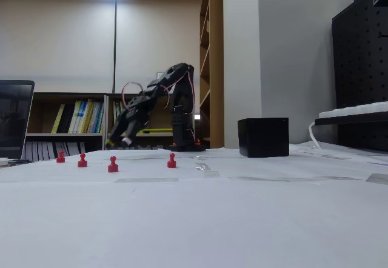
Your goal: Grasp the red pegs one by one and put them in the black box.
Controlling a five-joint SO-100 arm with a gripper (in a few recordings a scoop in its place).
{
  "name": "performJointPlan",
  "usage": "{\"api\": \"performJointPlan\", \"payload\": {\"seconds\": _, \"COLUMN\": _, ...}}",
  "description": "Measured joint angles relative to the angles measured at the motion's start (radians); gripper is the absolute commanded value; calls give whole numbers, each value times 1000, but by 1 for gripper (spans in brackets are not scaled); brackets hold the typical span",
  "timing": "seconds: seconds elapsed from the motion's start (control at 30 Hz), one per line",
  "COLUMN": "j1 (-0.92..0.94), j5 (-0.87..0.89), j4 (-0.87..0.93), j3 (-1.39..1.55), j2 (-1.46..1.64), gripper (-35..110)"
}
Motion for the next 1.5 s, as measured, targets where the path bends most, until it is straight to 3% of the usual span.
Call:
{"api": "performJointPlan", "payload": {"seconds": 0.4, "j1": 51, "j5": -26, "j4": -213, "j3": 209, "j2": 276, "gripper": 17}}
{"api": "performJointPlan", "payload": {"seconds": 1.5, "j1": 83, "j5": -15, "j4": -264, "j3": 426, "j2": 492, "gripper": 13}}
